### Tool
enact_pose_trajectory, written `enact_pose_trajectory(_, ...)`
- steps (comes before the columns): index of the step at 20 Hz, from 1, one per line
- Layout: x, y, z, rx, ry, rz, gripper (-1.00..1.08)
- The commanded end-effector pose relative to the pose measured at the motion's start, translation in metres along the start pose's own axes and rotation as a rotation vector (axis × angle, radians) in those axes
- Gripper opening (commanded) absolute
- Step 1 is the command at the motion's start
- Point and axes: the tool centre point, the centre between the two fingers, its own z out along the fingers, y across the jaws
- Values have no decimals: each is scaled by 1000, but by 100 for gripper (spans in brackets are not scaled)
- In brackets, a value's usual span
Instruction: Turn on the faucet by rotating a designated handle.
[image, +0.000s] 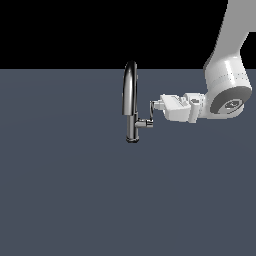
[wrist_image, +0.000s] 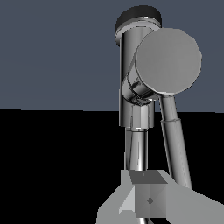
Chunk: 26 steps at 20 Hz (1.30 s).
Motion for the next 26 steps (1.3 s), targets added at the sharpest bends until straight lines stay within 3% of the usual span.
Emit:
enact_pose_trajectory(1,-2,8,1,-6,-4,1,-100)
enact_pose_trajectory(9,-4,27,1,-6,-4,1,-100)
enact_pose_trajectory(26,32,77,1,-6,-3,1,-100)
